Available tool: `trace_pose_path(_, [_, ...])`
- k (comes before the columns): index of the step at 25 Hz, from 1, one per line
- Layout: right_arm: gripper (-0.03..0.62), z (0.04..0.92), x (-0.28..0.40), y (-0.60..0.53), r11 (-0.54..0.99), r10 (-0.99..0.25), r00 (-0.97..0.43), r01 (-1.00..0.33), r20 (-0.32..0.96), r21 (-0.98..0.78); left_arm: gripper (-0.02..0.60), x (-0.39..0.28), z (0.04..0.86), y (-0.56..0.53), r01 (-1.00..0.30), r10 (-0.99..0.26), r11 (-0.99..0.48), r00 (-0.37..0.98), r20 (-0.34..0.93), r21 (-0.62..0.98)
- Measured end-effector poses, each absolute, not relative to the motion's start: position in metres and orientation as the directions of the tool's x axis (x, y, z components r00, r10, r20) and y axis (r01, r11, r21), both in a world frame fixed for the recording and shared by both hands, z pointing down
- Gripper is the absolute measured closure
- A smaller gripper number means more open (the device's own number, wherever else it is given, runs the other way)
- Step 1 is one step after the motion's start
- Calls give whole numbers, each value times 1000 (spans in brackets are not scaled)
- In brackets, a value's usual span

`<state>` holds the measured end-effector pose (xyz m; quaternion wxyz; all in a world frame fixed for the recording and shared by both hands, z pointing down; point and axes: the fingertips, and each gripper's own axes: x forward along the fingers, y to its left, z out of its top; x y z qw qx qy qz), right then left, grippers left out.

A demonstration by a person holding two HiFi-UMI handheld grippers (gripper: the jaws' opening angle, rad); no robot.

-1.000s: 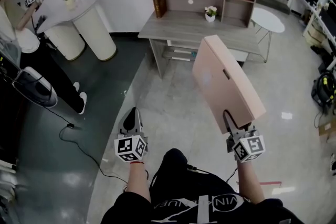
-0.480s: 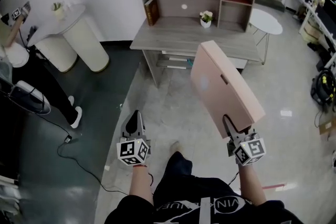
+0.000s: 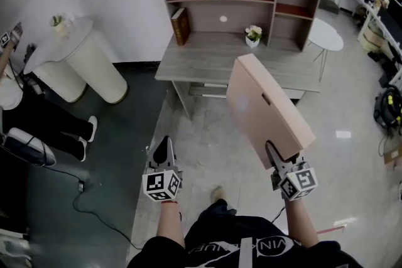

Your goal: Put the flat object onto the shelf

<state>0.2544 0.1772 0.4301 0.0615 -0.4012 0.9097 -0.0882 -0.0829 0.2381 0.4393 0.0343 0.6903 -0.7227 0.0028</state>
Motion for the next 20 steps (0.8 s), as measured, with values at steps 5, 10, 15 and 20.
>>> trace_pose_path(5, [301,436,222,137,651,-748,-663,-727,-23,-217,575,-119,443,193,-998,-997,48,-45,62,51])
trace_pose_path(10, [301,439,191,100,654,-747,-664,-725,-34,-218,575,-148,442,150,-998,-998,37,-34,52,48])
trace_pose_path(15, [301,440,168,73,645,-755,-654,-724,-56,-244,575,-166,446,118,-999,-999,19,-17,50,46])
trace_pose_path(20, [301,449,154,54,628,-764,-645,-735,-24,-254,575,-174,453,98,-999,-998,1,2,58,51])
